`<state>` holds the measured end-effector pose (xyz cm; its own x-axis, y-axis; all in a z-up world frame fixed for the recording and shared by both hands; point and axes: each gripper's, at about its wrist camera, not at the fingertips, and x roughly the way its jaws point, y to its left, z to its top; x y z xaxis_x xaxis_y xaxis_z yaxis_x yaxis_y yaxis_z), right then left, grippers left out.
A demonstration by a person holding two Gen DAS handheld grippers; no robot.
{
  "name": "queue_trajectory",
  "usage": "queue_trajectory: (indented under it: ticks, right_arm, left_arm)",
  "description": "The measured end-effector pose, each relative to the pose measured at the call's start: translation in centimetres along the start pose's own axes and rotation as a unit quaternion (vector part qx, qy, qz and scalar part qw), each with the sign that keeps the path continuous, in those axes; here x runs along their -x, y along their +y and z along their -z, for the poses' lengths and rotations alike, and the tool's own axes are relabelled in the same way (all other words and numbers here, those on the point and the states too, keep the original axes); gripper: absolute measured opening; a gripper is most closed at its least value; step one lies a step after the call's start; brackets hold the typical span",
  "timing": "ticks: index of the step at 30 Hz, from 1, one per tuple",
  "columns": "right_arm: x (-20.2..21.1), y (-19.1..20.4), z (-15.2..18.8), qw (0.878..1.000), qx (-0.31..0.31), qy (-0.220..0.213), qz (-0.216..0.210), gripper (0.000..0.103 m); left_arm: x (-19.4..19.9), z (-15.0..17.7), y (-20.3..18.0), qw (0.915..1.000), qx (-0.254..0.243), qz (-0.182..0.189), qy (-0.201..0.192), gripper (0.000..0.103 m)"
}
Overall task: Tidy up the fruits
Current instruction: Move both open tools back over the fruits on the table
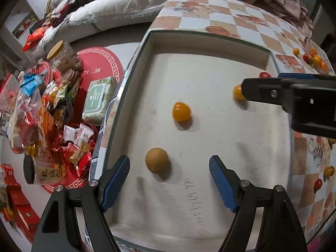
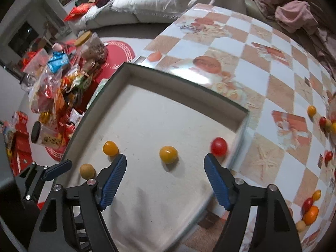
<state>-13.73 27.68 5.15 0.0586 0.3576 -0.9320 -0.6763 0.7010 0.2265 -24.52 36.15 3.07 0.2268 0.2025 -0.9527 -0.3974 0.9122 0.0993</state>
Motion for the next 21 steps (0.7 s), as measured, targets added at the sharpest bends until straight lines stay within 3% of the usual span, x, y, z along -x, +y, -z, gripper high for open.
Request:
queue_trajectory:
  ticks: [6, 12, 21]
  right_arm:
    - [2.8, -4.1, 2.4, 0.998, -0.059, -0.011, 0.018, 0.080]
    - [5.9, -9.4, 6.6, 0.991, -0.124, -0.017, 0.056, 0.080]
    - [9.1, -15.7, 14.0, 0.975, -0.200, -0.002, 0.092, 0.080]
  left_arm:
    - [1.7, -1.1, -3.0, 0.9996, -0.022, 0.014, -0.014, 0.079]
    - [3.6, -1.9, -8.0, 0.9956, -0.079, 0.036, -0.037, 0.079]
    - [5.5, -0.4, -14.4, 0.9868, -0.135, 0.080, -0.038, 0.079]
